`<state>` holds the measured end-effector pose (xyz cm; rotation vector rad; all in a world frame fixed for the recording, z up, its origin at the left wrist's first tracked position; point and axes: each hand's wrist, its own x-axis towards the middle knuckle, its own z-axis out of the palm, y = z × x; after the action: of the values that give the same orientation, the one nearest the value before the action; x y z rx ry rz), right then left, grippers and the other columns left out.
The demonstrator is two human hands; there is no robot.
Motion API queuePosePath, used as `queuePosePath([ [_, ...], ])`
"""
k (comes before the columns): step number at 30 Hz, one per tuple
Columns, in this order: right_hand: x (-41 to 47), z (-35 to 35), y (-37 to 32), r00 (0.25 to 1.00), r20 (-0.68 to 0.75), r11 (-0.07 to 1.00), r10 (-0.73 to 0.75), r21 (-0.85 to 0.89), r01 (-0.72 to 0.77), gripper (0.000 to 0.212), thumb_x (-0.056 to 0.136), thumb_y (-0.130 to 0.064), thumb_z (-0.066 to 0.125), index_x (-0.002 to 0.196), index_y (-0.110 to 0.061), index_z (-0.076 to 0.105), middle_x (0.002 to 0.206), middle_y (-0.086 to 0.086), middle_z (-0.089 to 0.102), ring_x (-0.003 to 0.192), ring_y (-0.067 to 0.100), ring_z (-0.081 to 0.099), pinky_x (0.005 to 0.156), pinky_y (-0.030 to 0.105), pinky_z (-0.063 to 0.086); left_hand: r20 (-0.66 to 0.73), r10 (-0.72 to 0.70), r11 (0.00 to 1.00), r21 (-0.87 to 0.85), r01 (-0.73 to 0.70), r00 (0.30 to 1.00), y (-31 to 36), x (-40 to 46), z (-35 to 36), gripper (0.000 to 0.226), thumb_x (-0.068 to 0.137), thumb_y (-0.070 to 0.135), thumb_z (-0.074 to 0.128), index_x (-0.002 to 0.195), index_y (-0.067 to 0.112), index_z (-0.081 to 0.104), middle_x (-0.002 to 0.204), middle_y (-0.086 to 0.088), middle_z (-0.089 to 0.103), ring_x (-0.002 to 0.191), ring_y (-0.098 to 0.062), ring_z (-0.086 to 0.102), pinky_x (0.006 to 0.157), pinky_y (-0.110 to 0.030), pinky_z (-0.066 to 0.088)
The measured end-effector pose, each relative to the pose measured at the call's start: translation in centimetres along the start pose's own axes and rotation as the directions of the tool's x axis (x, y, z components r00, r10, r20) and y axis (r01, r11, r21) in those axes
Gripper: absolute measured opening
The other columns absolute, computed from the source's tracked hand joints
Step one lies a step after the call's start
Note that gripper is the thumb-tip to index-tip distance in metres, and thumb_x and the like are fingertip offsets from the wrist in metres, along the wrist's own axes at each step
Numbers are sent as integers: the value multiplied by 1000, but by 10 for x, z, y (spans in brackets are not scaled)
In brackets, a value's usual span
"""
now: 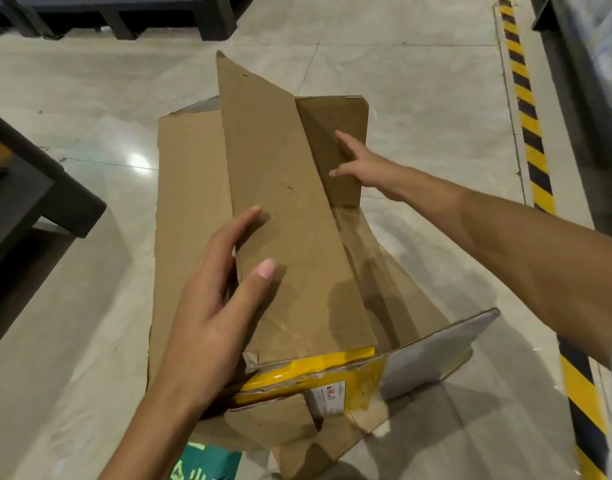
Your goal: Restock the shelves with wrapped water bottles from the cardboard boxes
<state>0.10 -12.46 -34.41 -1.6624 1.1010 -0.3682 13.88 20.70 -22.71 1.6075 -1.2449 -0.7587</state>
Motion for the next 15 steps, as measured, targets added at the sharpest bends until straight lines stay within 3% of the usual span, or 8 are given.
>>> queuePosePath([
  [4, 4, 2, 8, 999, -14, 999, 30, -24, -30, 91, 97, -17, 69, 166, -37, 13, 175, -4, -3, 161, 25, 5, 129, 48, 17, 68, 49, 998, 22, -51, 996, 11, 8, 12, 57, 94, 29, 52, 148, 45, 46, 148, 28, 49, 141, -1, 45, 111, -50, 46],
  [9, 23, -16, -6, 997, -54, 999, 47, -12, -48, 87, 98, -17, 66, 166, -35, 14, 175, -6, -4, 161, 25, 7, 127, 48, 22, 49, 24, 999, 42, -26, 999, 7, -2, 3, 57, 88, 22, 55, 142, 41, 52, 143, 21, 55, 132, -7, 54, 103, -51, 53],
  [15, 37, -8, -10, 998, -36, 998, 50, 24, -49, 84, 100, -16, 65, 165, -38, 16, 175, -2, 5, 159, 29, 16, 123, 48, 29, 53, 3, 1000, 15, -4, 999, 4, -14, -5, 57, 84, 49, 57, 141, 46, 51, 142, 20, 57, 127, -8, 60, 99, -52, 54],
])
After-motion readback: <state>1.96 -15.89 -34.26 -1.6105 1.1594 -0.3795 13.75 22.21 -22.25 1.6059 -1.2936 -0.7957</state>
